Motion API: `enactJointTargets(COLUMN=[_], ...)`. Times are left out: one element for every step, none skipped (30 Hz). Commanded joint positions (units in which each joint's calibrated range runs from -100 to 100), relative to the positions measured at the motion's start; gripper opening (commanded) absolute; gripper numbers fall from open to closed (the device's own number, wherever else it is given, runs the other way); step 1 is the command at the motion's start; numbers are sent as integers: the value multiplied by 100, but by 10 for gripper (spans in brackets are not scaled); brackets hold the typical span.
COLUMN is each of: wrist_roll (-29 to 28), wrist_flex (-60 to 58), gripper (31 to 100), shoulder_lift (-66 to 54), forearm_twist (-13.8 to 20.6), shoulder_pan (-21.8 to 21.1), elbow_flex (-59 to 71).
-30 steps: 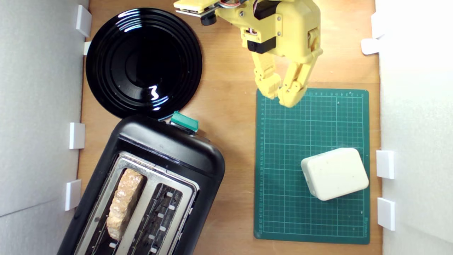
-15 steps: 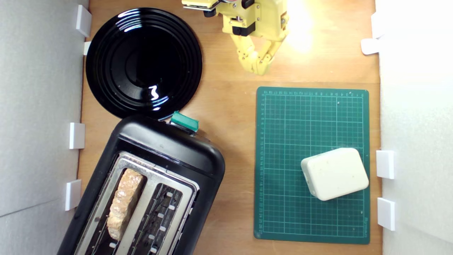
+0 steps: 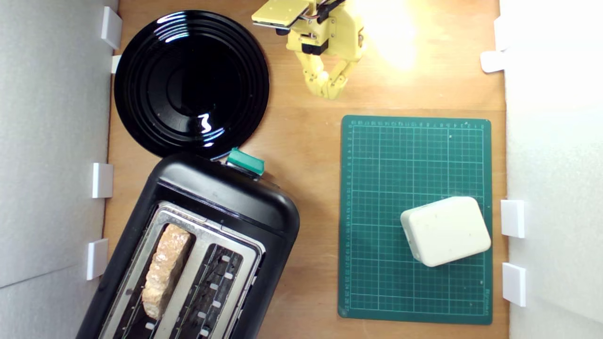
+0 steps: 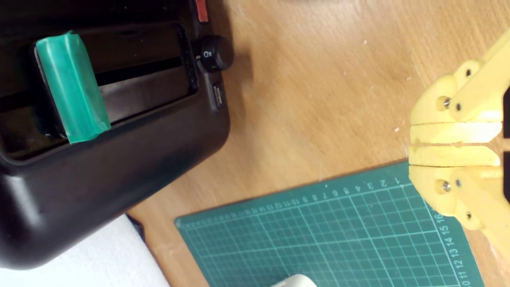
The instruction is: Pick bread and place in toaster
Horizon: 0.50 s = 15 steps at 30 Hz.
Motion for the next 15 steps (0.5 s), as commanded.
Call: enactJointTargets(wrist_roll=[30, 30, 30, 30, 30, 30, 30, 30, 30, 30, 30, 25, 15, 15, 15], wrist_flex=[-55, -55, -55, -55, -63, -63, -63, -63, -63, -63, -63, -63, -63, -63, -63], gripper=[310, 310, 310, 310, 310, 310, 310, 310, 310, 310, 310, 310, 310, 310, 310], shoulder_lift=[-224, -307, -340, -440, -499, -573, -632, -657, -673, -682, -690, -690, -690, -690, -690], forearm_twist=[77, 77, 77, 77, 77, 77, 77, 77, 77, 59, 41, 32, 23, 14, -4], shoulder_pan=[14, 14, 14, 14, 14, 14, 14, 14, 14, 14, 14, 22, 22, 54, 110], elbow_flex=[183, 283, 373, 528, 618, 709, 818, 918, 991, 1036, 1063, 1072, 1081, 1100, 1118])
